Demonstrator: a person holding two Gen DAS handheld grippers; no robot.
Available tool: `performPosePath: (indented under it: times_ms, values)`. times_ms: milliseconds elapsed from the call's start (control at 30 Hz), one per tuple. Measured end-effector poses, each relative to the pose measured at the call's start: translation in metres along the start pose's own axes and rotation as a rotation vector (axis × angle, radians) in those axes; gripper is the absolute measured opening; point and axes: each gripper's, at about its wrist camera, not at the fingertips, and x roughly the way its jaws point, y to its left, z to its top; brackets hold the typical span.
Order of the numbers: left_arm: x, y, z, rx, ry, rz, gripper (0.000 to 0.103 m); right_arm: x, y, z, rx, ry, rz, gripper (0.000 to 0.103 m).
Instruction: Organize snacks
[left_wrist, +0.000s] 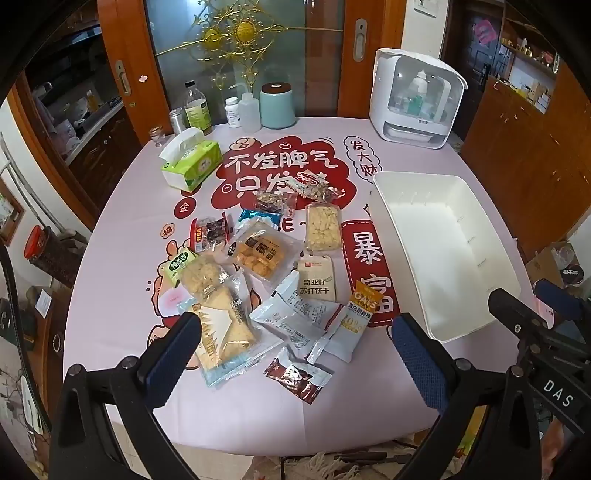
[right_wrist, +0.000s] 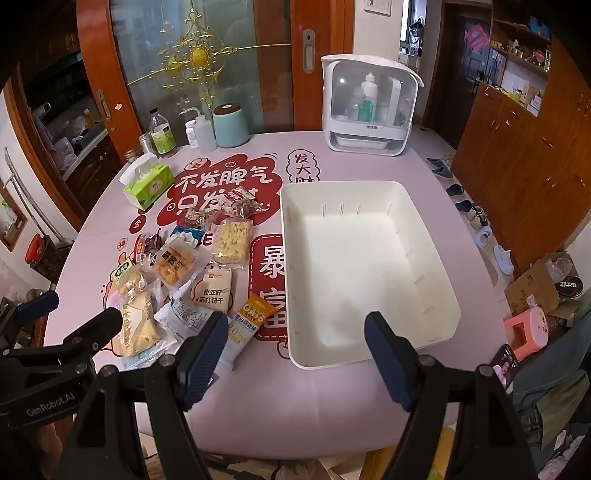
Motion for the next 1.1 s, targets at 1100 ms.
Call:
performPosePath:
  times_ms: [1100]
  values:
    - [0.01, -0.001, 0.002, -0.008, 0.011, -0.009, 0.102, 0.005, -0.003, 0.0, 0.0, 0.01, 0.009, 0.077]
